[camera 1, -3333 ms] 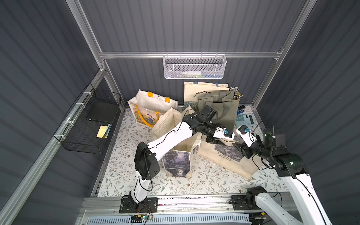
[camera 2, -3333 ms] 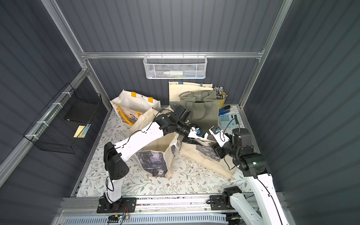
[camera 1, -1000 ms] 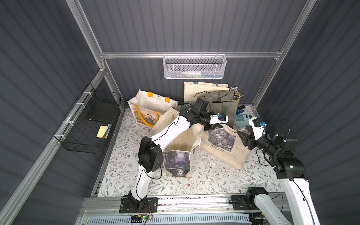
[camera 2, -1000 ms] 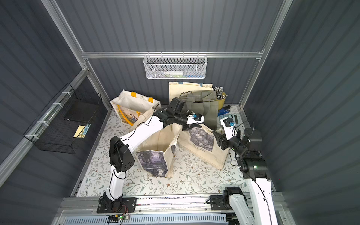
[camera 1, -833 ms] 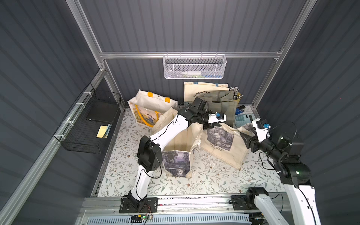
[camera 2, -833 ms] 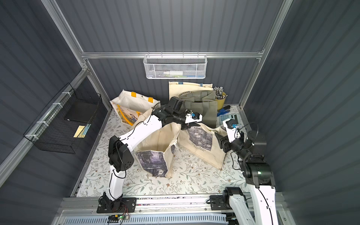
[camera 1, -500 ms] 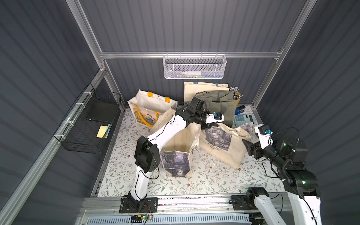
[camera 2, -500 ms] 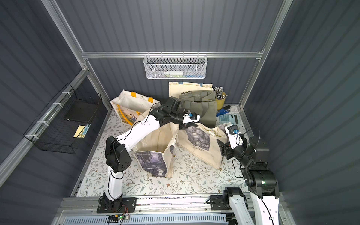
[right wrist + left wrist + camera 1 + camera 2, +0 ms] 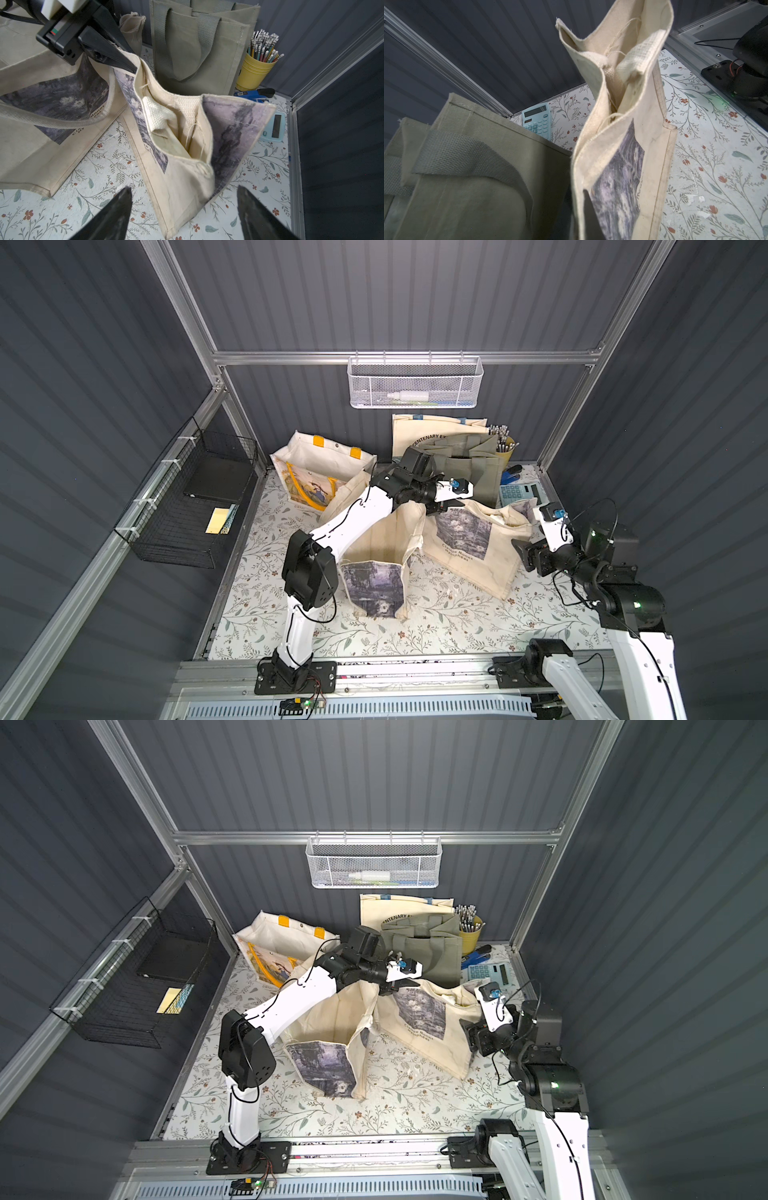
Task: Put away the canvas bag
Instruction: Press the canvas bag at the center of the board.
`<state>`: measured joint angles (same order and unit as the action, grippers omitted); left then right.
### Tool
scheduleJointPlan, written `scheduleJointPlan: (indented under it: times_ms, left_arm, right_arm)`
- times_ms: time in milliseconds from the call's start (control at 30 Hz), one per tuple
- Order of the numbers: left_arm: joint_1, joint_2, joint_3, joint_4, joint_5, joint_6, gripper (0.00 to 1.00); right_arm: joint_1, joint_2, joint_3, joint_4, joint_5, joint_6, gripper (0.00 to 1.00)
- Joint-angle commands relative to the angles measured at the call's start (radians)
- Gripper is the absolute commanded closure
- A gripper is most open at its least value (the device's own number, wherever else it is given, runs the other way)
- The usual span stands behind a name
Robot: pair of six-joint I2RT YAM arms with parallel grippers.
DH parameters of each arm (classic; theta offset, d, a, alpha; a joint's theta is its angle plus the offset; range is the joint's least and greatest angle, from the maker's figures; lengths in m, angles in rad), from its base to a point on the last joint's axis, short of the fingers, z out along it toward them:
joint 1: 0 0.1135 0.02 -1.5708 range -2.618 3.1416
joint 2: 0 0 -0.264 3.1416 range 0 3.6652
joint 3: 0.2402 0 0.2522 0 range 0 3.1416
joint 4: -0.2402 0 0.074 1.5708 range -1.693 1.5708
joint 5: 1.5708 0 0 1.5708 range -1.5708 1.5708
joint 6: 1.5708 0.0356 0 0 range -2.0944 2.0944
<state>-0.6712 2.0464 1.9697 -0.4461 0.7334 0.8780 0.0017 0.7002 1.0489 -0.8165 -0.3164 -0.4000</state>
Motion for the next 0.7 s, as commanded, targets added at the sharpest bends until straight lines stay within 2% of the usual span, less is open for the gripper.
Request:
scheduleJointPlan:
  times_ms: [0,133,267,433,667]
  left_arm:
    - [0.033,-0.067,-0.002,0.037,-0.006,-0.001,1.00]
    - [0.035,-0.094,-0.039,0.044,-0.003,-0.001,1.00]
    - [0.035,-0.113,-0.073,0.065,0.007,0.009,1.00]
    - [0.035,-0.153,-0.125,0.092,0.027,0.011,1.00]
    - [0.033,-0.166,-0.143,0.091,0.056,0.009,1.00]
  right_arm:
    - [-0.005,0.019,-0.024,0.003,0.032,-0.022,0.20]
    - [-0.026,0.025,-0.063,0.065,0.045,-0.006,0.21]
    - [-0.097,0.020,-0.104,0.171,-0.026,0.026,0.22]
    - [-0.127,0.040,-0.149,0.229,-0.040,0.025,0.21]
    - [-0.194,0.062,-0.202,0.354,-0.162,0.072,0.20]
